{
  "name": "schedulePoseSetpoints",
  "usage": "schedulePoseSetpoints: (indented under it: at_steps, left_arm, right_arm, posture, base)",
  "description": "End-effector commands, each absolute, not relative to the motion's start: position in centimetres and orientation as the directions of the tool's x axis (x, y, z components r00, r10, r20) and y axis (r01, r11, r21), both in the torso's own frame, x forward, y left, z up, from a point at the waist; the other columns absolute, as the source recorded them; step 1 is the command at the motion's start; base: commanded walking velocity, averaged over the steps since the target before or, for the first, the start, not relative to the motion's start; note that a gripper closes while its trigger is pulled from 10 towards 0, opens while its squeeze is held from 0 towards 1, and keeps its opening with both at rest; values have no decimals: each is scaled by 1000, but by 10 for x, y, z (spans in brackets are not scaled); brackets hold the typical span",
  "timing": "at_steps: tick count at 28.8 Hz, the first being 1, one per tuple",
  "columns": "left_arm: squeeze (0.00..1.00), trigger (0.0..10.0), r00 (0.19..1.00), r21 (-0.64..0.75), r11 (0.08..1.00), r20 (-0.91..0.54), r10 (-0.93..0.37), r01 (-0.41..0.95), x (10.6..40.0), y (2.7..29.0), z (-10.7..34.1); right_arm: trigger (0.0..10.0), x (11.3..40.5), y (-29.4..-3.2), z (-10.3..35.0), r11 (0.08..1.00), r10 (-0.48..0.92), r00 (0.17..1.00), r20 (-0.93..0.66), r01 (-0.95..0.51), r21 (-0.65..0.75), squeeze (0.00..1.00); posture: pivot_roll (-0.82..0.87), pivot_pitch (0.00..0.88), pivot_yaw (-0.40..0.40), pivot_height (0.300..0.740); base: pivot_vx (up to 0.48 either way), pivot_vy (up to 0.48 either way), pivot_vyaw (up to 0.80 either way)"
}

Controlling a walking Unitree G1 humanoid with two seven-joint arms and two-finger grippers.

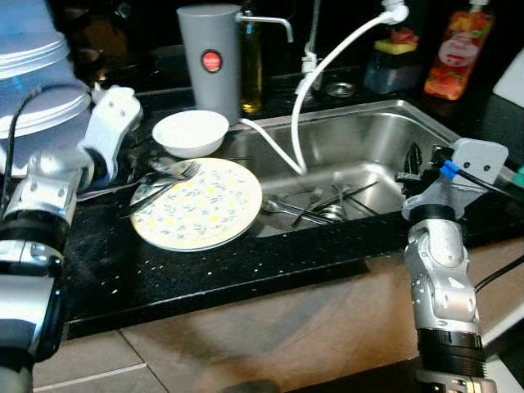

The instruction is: Kitchen organization

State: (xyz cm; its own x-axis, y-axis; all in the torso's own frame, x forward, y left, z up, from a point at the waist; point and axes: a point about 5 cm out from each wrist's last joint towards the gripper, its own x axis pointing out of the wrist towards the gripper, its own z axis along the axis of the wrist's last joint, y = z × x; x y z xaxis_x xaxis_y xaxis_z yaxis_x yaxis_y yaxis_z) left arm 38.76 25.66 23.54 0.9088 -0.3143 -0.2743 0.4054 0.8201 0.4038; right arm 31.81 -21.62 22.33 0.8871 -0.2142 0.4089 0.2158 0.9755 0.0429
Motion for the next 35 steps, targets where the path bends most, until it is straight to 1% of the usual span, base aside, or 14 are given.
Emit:
schedulePoseSetpoints:
  at_steps: [1,6,7,8,10,12,13,16,20,23,25,28,33,35]
  left_arm:
    - [0,10000,897,422,802,-319,-305,423,382,264,235]
    - [0,10000,897,422,802,-319,-305,423,382,264,235]
    - [0,10000,880,409,793,-353,-318,451,378,267,232]
    - [0,10000,880,409,793,-353,-318,451,378,267,232]
    - [0,10000,836,368,762,-364,-410,533,367,269,235]
    - [0,10000,805,375,716,-350,-479,589,362,264,241]
    - [0,10000,805,375,716,-350,-479,589,362,264,241]
    - [0,10000,777,386,675,-348,-524,628,363,256,242]
    - [0,10000,763,387,659,-365,-533,645,365,249,238]
    - [0,10000,723,374,621,-421,-548,689,366,235,221]
    - [0,10000,713,369,614,-435,-549,698,367,231,216]
    - [0,10000,669,308,602,-463,-582,737,367,216,199]
    - [0,10000,659,295,599,-468,-589,744,367,213,195]
    - [0,10000,652,289,599,-494,-575,747,367,209,186]
  right_arm:
    - [10000,318,-215,220,976,-211,891,401,211,46,0]
    - [10000,318,-215,220,976,-211,891,401,211,46,0]
    - [10000,317,-215,219,976,-214,892,399,214,46,0]
    - [10000,317,-215,219,976,-214,892,399,214,46,0]
    - [10000,318,-216,221,977,-209,892,401,211,39,0]
    - [10000,321,-215,223,978,-201,892,405,204,36,0]
    - [10000,321,-215,223,978,-201,892,405,204,36,0]
    - [10000,322,-213,224,980,-195,891,409,197,38,0]
    - [10000,323,-212,224,980,-193,891,411,194,39,0]
    - [10000,321,-215,223,978,-201,890,410,203,39,0]
    - [10000,320,-216,223,978,-203,889,410,205,39,0]
    - [10000,320,-216,223,977,-205,889,410,207,40,0]
    - [10000,321,-216,224,977,-206,888,411,208,40,0]
    - [10000,320,-216,223,977,-208,888,411,210,41,0]
  posture:
    - [15,0,45,740]
    - [15,0,45,740]
    - [7,0,48,740]
    - [7,0,48,740]
    - [16,0,33,740]
    - [22,0,27,740]
    - [22,0,27,740]
    - [25,0,26,740]
    - [25,0,26,740]
    - [18,0,29,740]
    - [18,0,29,740]
    - [8,0,35,740]
    - [8,0,35,740]
    - [6,0,38,740]
  base:
    - [0,0,0]
    - [0,0,0]
    - [0,0,0]
    - [0,0,0]
    - [0,0,0]
    - [0,0,0]
    - [0,0,0]
    - [0,0,0]
    - [0,0,0]
    - [0,0,0]
    - [0,0,0]
    - [0,0,0]
    - [0,0,0]
    - [0,0,0]
